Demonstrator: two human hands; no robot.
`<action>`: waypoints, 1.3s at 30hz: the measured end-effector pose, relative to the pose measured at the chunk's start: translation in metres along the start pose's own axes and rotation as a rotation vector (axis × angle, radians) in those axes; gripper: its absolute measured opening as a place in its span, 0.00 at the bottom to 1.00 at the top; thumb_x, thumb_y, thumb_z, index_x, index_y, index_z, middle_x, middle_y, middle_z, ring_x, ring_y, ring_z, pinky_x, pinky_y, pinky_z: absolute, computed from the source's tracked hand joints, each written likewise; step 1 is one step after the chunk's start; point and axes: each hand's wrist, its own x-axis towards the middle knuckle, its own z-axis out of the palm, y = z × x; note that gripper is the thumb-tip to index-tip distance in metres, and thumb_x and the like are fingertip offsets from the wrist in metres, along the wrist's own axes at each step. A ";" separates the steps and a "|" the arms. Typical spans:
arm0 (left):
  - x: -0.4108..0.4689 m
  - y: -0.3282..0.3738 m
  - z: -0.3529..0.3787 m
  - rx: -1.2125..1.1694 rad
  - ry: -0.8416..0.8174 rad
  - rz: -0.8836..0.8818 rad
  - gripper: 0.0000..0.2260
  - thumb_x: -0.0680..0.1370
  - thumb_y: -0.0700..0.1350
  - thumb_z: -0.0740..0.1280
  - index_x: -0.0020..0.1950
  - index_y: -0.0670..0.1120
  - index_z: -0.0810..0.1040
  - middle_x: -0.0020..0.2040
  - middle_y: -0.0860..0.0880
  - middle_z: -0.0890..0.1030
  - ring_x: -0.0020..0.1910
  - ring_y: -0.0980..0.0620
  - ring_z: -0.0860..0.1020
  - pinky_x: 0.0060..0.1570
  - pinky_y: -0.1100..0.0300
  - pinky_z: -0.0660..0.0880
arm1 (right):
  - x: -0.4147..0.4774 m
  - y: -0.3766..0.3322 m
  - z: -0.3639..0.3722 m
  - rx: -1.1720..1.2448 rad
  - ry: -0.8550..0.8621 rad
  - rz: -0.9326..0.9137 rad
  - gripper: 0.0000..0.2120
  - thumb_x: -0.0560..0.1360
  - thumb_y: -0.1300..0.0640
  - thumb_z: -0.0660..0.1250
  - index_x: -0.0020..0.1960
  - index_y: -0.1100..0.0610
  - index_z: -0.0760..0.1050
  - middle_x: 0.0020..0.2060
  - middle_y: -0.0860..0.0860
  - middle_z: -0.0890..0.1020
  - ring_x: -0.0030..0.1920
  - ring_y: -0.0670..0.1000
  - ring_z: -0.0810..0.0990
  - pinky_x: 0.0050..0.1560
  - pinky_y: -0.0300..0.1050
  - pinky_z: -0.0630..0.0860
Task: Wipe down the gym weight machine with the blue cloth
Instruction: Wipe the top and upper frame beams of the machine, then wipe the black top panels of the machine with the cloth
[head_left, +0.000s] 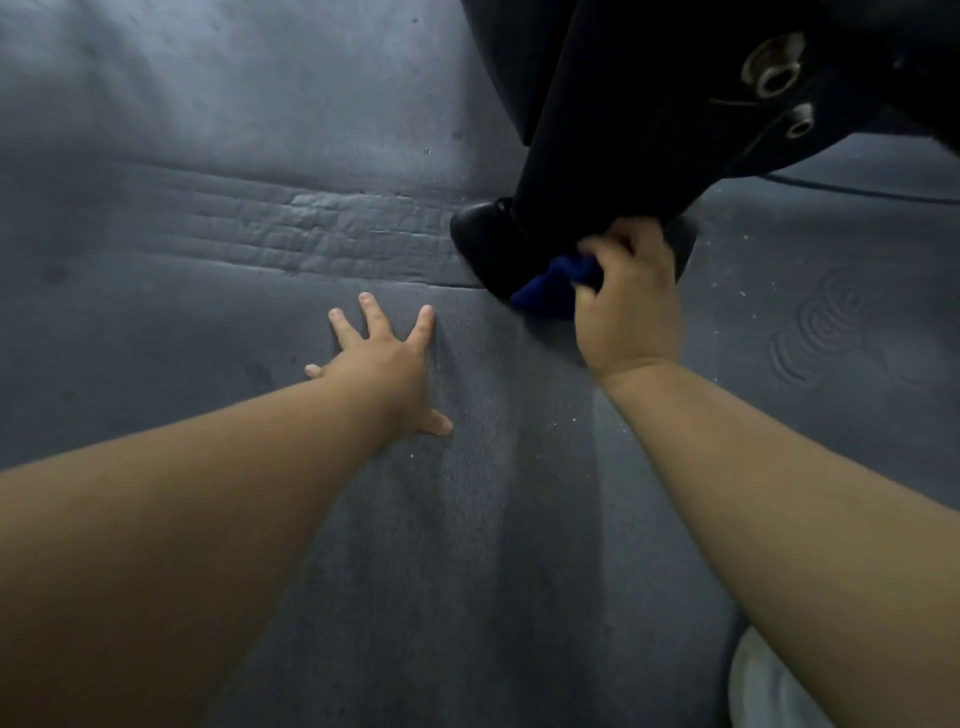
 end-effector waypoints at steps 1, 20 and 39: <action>0.000 0.001 0.000 -0.001 -0.004 -0.002 0.55 0.69 0.66 0.73 0.78 0.59 0.32 0.76 0.38 0.29 0.75 0.29 0.35 0.66 0.26 0.59 | -0.005 0.009 0.002 -0.017 -0.098 0.086 0.14 0.75 0.62 0.68 0.61 0.61 0.78 0.65 0.59 0.72 0.63 0.60 0.71 0.59 0.41 0.67; -0.034 0.017 -0.063 -1.256 0.201 0.107 0.11 0.72 0.41 0.76 0.51 0.48 0.78 0.45 0.50 0.83 0.44 0.54 0.82 0.39 0.65 0.77 | 0.018 -0.085 -0.042 0.541 -0.378 0.305 0.11 0.72 0.50 0.73 0.51 0.53 0.80 0.49 0.51 0.82 0.49 0.50 0.81 0.53 0.52 0.80; -0.419 -0.072 -0.372 -1.339 0.387 0.069 0.07 0.72 0.37 0.75 0.44 0.40 0.77 0.38 0.45 0.81 0.37 0.49 0.78 0.42 0.56 0.75 | 0.127 -0.342 -0.459 0.645 -0.855 0.066 0.04 0.72 0.59 0.74 0.47 0.54 0.82 0.42 0.49 0.82 0.43 0.49 0.82 0.41 0.34 0.79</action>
